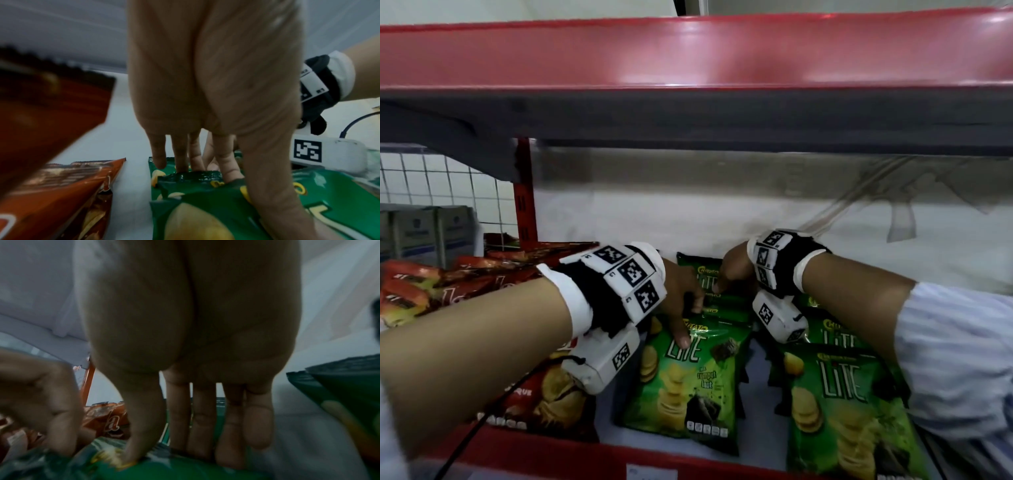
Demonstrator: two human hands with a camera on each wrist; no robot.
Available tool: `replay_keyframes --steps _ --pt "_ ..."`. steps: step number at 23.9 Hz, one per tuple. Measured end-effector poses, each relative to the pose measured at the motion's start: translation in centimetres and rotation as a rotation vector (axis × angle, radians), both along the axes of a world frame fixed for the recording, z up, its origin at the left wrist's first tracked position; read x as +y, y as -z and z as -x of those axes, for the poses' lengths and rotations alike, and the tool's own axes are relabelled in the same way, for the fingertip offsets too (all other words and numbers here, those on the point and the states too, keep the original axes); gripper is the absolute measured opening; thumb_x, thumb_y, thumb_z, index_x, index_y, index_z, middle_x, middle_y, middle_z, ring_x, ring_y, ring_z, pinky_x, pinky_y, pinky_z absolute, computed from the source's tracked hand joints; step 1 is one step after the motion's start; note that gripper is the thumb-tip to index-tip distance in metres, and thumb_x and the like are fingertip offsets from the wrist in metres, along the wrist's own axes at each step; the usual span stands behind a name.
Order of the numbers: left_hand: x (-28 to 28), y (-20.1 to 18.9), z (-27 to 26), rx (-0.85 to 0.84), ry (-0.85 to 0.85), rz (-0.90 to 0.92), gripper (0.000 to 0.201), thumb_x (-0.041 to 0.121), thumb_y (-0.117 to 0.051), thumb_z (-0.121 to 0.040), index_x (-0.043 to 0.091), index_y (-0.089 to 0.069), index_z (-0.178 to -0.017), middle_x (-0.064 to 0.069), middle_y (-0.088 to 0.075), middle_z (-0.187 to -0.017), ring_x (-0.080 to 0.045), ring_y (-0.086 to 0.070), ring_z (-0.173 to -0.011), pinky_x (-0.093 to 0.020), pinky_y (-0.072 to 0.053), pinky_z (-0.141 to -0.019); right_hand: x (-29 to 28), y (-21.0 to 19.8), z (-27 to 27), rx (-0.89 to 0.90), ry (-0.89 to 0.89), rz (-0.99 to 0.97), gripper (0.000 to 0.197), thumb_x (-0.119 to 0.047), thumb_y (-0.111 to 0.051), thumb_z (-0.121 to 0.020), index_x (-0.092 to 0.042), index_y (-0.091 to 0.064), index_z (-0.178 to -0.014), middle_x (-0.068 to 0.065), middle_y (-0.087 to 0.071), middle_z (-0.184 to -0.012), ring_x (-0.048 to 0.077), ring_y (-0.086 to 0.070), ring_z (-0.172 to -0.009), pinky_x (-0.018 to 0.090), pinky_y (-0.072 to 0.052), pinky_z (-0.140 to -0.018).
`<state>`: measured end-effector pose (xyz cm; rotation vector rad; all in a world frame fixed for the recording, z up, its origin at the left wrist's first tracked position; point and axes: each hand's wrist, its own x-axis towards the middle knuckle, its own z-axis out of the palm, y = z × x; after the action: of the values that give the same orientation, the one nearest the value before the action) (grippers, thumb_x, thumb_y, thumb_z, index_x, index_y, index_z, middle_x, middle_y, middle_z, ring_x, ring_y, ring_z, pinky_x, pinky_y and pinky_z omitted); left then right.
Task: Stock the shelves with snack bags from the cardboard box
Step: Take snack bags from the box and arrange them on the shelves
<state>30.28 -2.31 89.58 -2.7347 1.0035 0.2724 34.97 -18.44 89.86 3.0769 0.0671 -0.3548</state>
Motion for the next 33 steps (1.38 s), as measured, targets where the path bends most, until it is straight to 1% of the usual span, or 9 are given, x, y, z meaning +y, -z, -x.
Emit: replay_keyframes --steps 5,10,13,16,21,24,27,31,33 --pt "-0.1 -0.2 0.3 0.025 0.068 0.039 0.05 0.04 -0.08 -0.071 0.017 -0.06 -0.11 -0.008 -0.055 -0.125 -0.022 -0.052 -0.114 -0.033 -0.045 -0.096 -0.4 -1.5 1.4 -0.048 -0.097 -0.198 0.033 -0.026 -0.073 -0.08 -0.017 -0.069 -0.112 0.004 -0.067 -0.117 0.023 -0.058 -0.107 0.026 -0.04 -0.083" --pt "-1.8 -0.7 0.3 -0.071 0.026 0.251 0.054 0.028 -0.082 -0.07 0.011 -0.056 -0.115 -0.004 -0.06 -0.111 -0.011 -0.057 -0.077 -0.015 -0.041 -0.06 -2.4 -3.9 1.9 -0.143 -0.043 -0.103 0.029 -0.021 -0.074 -0.08 -0.017 -0.071 -0.109 0.002 -0.065 -0.094 0.016 -0.057 -0.087 0.027 -0.047 -0.073" --pt "-2.5 -0.6 0.2 -0.056 0.009 0.268 0.055 0.028 -0.082 -0.071 0.014 -0.055 -0.117 0.001 -0.056 -0.1 0.003 -0.055 -0.056 -0.008 -0.038 -0.045 -2.8 -4.3 1.6 -0.211 -0.047 -0.13 0.024 -0.019 -0.063 -0.089 -0.015 -0.071 -0.111 0.002 -0.068 -0.091 0.017 -0.061 -0.089 0.023 -0.047 -0.068" --pt "-2.4 -0.4 0.1 0.002 -0.002 0.303 0.053 0.027 -0.079 -0.075 0.014 -0.052 -0.119 0.004 -0.049 -0.095 0.011 -0.042 -0.033 -0.002 -0.03 -0.033 -2.1 -3.9 0.4 -0.294 -0.09 -0.061 0.03 -0.02 -0.054 -0.095 -0.014 -0.062 -0.123 0.004 -0.067 -0.117 0.019 -0.061 -0.102 0.019 -0.043 -0.07" --pt "-1.6 -0.3 0.1 0.008 0.017 0.305 0.048 0.031 -0.075 -0.079 0.018 -0.052 -0.118 0.011 -0.051 -0.09 0.005 -0.042 -0.051 -0.003 -0.031 -0.042 -1.3 -1.2 -1.5 -0.316 -0.083 0.09 0.037 -0.027 -0.063 -0.089 -0.007 -0.062 -0.121 0.012 -0.061 -0.126 0.029 -0.057 -0.115 0.031 -0.045 -0.09" --pt "-1.4 -0.2 0.1 0.025 0.009 0.357 0.043 0.029 -0.075 -0.079 0.019 -0.051 -0.114 0.017 -0.046 -0.072 0.008 -0.045 -0.045 -0.001 -0.031 -0.04 -1.2 -1.1 -1.8 -0.36 -0.143 0.079 0.03 -0.019 -0.065 -0.087 -0.009 -0.065 -0.115 0.011 -0.063 -0.123 0.029 -0.058 -0.113 0.025 -0.046 -0.081" --pt "-1.4 -0.2 0.3 0.026 0.007 0.38 0.046 0.029 -0.075 -0.079 0.017 -0.051 -0.118 0.016 -0.045 -0.069 0.006 -0.043 -0.047 0.0 -0.031 -0.039 -0.7 -1.5 -1.8 -0.308 -0.183 0.094 0.024 -0.011 -0.061 -0.088 -0.007 -0.068 -0.111 0.009 -0.064 -0.122 0.029 -0.058 -0.111 0.012 -0.034 -0.054" --pt "-1.6 -0.5 0.0 0.06 0.02 0.38 0.047 0.031 -0.076 -0.078 0.016 -0.053 -0.117 0.008 -0.055 -0.094 0.0 -0.054 -0.07 -0.012 -0.043 -0.067 -2.2 -3.0 -1.1 -0.325 -0.135 0.048 0.023 0.001 -0.06 -0.083 -0.007 -0.069 -0.102 0.009 -0.07 -0.108 0.02 -0.06 -0.088 0.012 -0.037 -0.054" --pt "-1.8 -0.6 0.0 0.084 0.015 0.388 0.047 0.031 -0.076 -0.078 0.018 -0.054 -0.116 0.007 -0.054 -0.1 0.005 -0.055 -0.069 -0.015 -0.043 -0.068 -3.0 -3.3 -0.7 -0.25 -0.116 0.096 0.024 0.002 -0.062 -0.082 -0.007 -0.069 -0.103 0.009 -0.071 -0.107 0.014 -0.056 -0.083 0.013 -0.039 -0.056"
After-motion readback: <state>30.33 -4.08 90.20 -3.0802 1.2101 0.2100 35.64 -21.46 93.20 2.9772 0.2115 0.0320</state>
